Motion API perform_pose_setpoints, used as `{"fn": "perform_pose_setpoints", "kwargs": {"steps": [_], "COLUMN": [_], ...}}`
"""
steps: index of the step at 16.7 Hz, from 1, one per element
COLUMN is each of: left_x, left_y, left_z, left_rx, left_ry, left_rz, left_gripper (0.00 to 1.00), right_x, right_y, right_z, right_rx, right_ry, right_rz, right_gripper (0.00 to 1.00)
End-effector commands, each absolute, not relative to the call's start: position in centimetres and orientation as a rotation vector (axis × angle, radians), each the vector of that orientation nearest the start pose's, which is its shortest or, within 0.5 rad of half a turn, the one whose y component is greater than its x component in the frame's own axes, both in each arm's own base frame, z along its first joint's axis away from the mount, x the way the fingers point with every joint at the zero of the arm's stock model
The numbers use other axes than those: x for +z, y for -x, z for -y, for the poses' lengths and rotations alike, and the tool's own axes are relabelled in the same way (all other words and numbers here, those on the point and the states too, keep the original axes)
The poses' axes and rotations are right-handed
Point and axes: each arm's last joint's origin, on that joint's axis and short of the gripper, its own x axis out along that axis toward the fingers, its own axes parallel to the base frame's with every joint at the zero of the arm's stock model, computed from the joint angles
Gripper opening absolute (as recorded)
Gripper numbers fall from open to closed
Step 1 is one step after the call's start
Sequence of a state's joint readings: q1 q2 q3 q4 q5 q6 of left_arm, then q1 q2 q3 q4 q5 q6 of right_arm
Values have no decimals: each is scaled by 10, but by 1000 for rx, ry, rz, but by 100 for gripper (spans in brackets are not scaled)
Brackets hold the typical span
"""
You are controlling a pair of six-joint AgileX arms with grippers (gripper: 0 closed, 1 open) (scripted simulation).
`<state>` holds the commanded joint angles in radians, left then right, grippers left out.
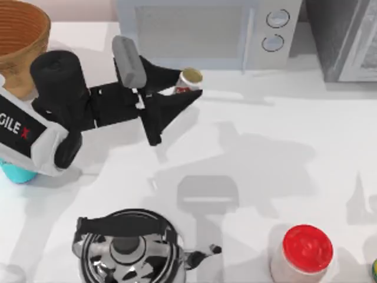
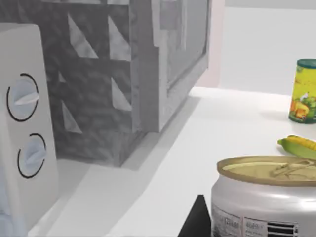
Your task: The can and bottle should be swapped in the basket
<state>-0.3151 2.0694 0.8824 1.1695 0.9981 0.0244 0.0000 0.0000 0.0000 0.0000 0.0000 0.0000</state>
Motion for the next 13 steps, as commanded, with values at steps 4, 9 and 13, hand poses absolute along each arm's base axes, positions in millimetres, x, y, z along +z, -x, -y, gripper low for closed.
{"fn": "perform_pose_setpoints", "kwargs": {"steps": [4, 9, 13], "left_x": [59, 18, 18], "left_y": [-368, -367, -367], "left_z": [167, 178, 178], "left_rx": [-1483, -1591, -1591], "left_ry": [0, 0, 0], "left_rz": [0, 0, 0], "left_gripper": [0, 0, 0], "right_x": [160, 160, 160], "right_y": [-106, -106, -106], "right_z": [1, 1, 1], "right_rx": [0, 0, 0], "right_ry": [0, 0, 0], "right_rz": [0, 0, 0], "right_gripper": [100, 100, 100]}}
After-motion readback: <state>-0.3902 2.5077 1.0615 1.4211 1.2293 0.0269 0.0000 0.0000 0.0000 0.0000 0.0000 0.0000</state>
